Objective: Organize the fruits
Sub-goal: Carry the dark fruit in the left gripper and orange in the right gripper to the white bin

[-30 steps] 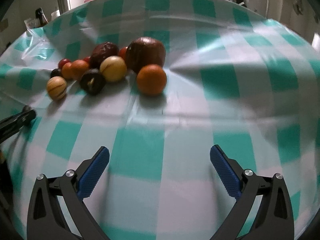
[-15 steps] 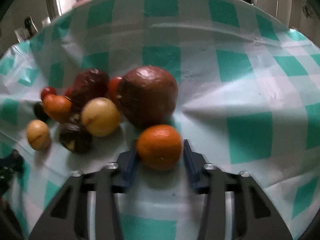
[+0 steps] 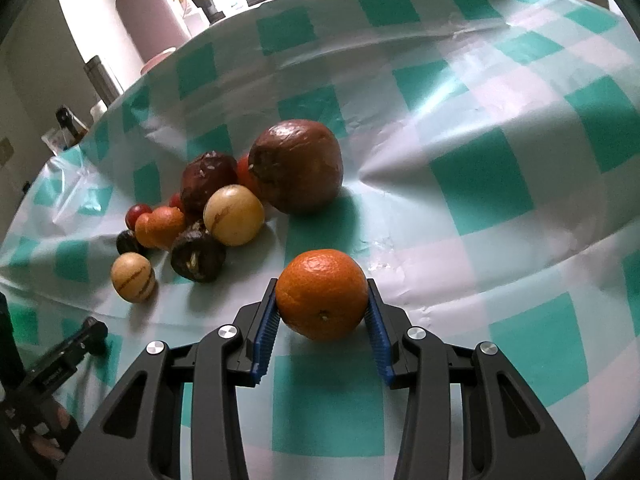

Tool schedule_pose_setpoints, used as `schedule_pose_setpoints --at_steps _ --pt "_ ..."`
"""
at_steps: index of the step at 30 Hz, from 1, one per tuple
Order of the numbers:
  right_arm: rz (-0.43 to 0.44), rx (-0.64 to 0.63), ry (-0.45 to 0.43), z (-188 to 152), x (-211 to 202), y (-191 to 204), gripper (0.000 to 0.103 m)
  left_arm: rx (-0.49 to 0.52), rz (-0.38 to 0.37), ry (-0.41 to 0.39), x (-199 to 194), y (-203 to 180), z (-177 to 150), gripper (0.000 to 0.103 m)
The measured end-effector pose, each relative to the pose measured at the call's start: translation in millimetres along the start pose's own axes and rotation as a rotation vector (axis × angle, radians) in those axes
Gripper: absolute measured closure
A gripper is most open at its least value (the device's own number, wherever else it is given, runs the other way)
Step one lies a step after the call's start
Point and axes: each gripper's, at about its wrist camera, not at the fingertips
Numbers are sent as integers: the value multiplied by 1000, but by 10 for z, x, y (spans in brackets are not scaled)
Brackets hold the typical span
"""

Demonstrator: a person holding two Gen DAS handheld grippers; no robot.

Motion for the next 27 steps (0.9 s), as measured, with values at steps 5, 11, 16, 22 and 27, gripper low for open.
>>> schedule_pose_setpoints --at_steps 5,11,16,22,27 --pt "38 21 -29 -174 -181 31 62 -25 -34 -13 -36 45 1 62" --pt "128 -5 -47 -708 -791 137 62 -27 -79 -65 -486 31 -373 62" --pt "100 -99 -51 -1111 -1207 174 62 49 -101 -115 -919 -241 -789 62" --pt "86 -93 -54 -1430 -1518 -2 62 157 -125 -112 -1109 -666 -1104 62" --pt "67 -108 -84 -1622 -1788 -162 62 246 -138 -120 -1241 -991 -1288 62"
Point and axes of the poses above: each gripper's, at about its wrist camera, not at the fingertips, and x roughly the way its jaws point, y to its left, z to its top, and after that the axes turned 6 degrees about z, right-handed
